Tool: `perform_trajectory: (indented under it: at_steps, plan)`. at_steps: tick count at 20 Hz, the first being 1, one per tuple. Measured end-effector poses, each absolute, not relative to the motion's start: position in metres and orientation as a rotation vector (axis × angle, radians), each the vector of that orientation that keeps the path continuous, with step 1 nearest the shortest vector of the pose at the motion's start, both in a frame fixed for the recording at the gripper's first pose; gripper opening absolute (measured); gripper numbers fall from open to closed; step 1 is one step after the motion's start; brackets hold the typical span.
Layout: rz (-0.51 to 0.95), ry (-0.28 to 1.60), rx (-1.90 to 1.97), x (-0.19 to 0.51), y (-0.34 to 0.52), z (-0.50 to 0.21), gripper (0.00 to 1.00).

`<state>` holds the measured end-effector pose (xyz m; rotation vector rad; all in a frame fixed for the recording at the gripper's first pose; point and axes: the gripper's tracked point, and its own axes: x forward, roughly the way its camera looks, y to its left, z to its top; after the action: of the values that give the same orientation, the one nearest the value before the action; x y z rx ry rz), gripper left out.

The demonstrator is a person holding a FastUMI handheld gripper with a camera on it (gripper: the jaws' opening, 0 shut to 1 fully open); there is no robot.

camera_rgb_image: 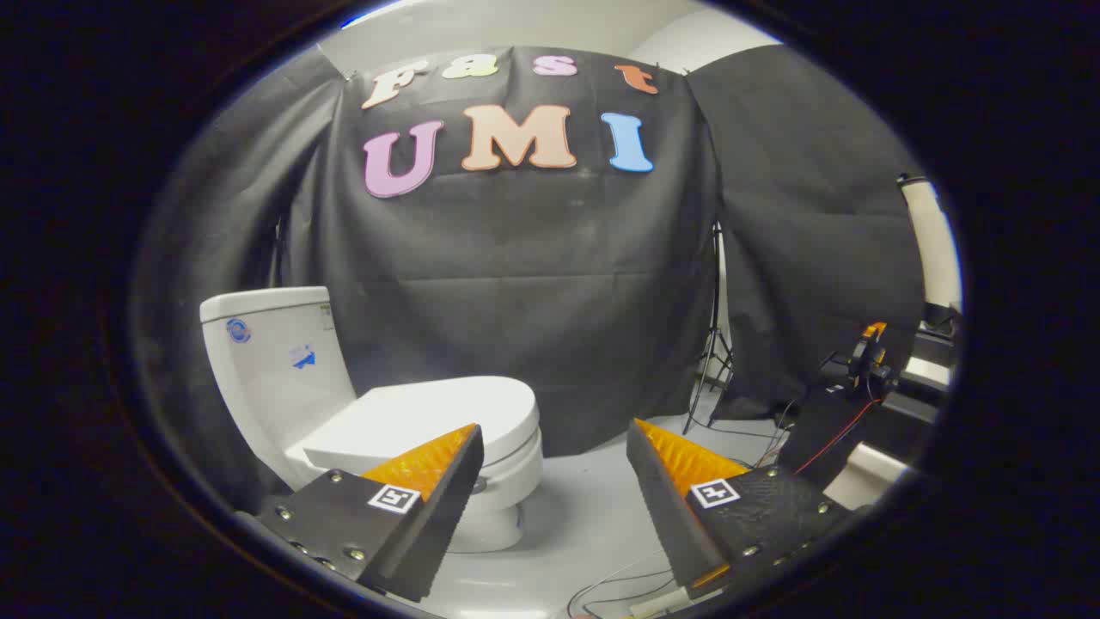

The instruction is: Open the toilet lid.

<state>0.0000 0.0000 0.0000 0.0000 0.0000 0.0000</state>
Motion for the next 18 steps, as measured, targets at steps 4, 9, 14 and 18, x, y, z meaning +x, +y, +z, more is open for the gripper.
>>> perform_trajectory:
  at_steps: [4, 9, 14, 18]
  plan:
    - [0.018, 0.01, -0.012, 0.009, 0.011, -0.006, 0.99]
    - [0.033, 0.011, -0.007, 0.014, 0.018, -0.008, 0.99]
    - [0.045, 0.011, -0.006, 0.017, 0.023, -0.009, 0.99]
    - [0.028, -0.033, 0.002, 0.02, 0.022, 0.007, 0.99]
